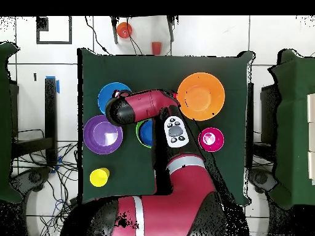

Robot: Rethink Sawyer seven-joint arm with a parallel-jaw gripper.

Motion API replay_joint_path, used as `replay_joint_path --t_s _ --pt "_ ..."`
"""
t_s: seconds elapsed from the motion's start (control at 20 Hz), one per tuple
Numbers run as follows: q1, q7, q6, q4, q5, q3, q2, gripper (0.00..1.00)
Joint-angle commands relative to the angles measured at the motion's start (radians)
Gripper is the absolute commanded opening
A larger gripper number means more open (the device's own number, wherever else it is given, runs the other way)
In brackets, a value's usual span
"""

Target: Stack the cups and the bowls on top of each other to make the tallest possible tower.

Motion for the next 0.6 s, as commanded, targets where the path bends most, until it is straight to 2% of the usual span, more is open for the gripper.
replay_joint_path --t_s 0.05,0.6 --pt "0.007 -0.03 -0.003 0.007 -0.027 0.057 0.034 1.0" --pt "0.007 -0.023 0.016 0.01 -0.016 0.051 0.017 1.0"
